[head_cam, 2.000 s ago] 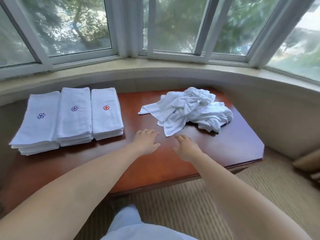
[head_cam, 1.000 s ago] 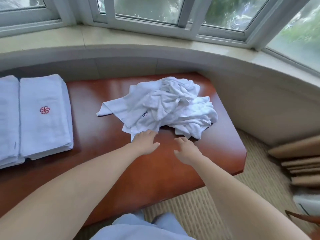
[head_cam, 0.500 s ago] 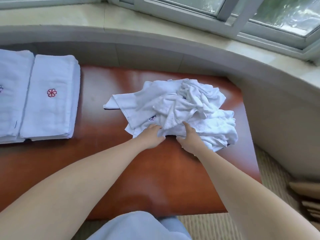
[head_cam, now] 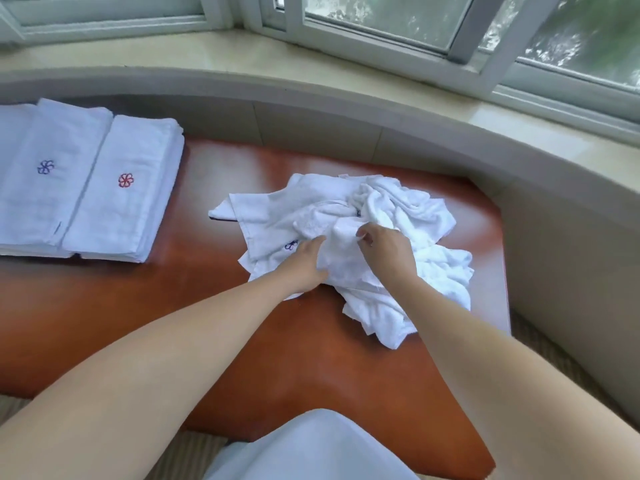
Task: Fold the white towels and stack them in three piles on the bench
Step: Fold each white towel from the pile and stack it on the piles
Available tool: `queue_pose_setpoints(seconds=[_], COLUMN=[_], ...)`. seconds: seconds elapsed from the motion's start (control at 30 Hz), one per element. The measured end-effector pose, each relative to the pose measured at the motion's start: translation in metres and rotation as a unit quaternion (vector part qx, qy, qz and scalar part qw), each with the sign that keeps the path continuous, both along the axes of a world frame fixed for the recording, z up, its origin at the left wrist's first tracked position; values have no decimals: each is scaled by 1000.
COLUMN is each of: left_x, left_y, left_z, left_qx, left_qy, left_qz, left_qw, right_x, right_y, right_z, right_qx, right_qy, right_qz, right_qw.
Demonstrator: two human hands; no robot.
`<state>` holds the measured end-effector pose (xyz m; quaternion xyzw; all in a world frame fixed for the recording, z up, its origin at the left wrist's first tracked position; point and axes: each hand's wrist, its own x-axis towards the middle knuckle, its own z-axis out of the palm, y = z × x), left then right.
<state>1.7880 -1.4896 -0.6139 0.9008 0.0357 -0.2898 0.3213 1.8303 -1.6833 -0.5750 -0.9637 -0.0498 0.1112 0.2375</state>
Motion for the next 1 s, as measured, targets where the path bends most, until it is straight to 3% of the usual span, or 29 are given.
queue_pose_setpoints(seconds=[0.17,0.33,0.47,0.6,0.77,0.87,1.0], left_x=[29,56,58,42,31,19,0], left_y=[-27,-48,-49,-56,-52,-16,55], left_z=[47,107,139,155,164,171,191], left_qx=[19,-25,-50,-103,-23,-6,17], left_qy=[-81,-205,-186,-147,-164,-193,-267], left_qz=[30,37,27,29,84,156,278], left_qw=[996,978,981,983,982,969,923], right_x=[25,33,27,23,14,15,17], right_y=[-13,-20,-21,-12,-1,-7,-23], right_z=[65,133,179,228,268,264,226], right_qx=[190,333,379,486,527,543,449], right_qy=[-41,-6,-10,-17,-37,-53,-55], right_qz=[-17,-2,11,34,83,41,-48], right_qw=[981,943,925,873,845,837,891])
